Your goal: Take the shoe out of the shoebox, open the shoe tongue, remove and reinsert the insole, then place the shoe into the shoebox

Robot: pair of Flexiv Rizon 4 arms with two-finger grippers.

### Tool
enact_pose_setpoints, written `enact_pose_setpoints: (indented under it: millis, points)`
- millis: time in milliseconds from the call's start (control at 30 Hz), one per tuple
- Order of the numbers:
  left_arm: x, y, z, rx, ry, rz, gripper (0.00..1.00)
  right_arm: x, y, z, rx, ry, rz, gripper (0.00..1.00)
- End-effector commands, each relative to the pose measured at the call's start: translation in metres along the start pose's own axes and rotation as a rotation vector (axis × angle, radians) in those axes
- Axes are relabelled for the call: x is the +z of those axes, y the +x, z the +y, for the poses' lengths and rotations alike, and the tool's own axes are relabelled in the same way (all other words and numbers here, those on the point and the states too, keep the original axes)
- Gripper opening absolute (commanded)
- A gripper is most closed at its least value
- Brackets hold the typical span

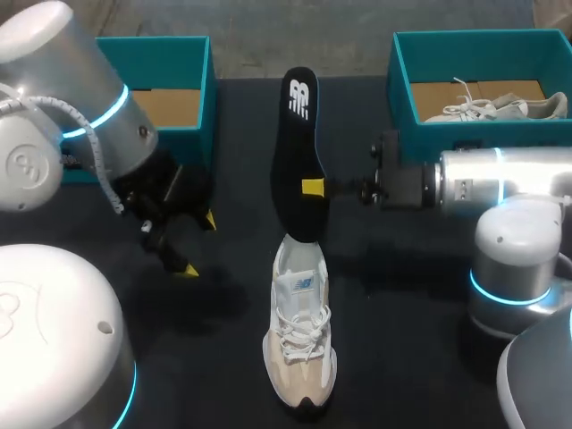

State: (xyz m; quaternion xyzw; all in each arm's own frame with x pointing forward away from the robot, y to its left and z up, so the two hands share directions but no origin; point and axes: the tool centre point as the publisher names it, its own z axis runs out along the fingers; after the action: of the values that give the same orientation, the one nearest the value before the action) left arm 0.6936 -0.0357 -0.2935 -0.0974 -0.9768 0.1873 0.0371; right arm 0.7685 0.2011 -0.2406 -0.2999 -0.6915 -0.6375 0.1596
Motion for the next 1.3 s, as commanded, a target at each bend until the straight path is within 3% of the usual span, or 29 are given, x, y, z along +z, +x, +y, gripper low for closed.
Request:
enact_pose_setpoints:
  millis: [33, 233, 467, 733, 1300]
  points:
    - [0.002, -0.003, -0.006, -0.003, -0.018, 0.003, 1.00, 0.001, 0.002, -0.002, 0.000, -0.006, -0.006, 0.00]
    - [0.002, -0.003, -0.006, -0.003, -0.018, 0.003, 1.00, 0.001, 0.002, -0.002, 0.000, -0.006, -0.006, 0.00]
    - [0.033, 0.000, -0.010, -0.045, -0.021, 0.017, 1.00, 0.006, -0.003, -0.011, -0.024, -0.023, 0.016, 0.00]
    - [0.049, 0.003, -0.012, -0.078, -0.036, -0.003, 1.00, 0.017, -0.003, -0.022, -0.046, 0.000, 0.042, 0.00]
    - [0.053, 0.003, -0.013, -0.112, -0.021, 0.001, 1.00, 0.024, -0.007, -0.030, -0.046, 0.006, 0.047, 0.00]
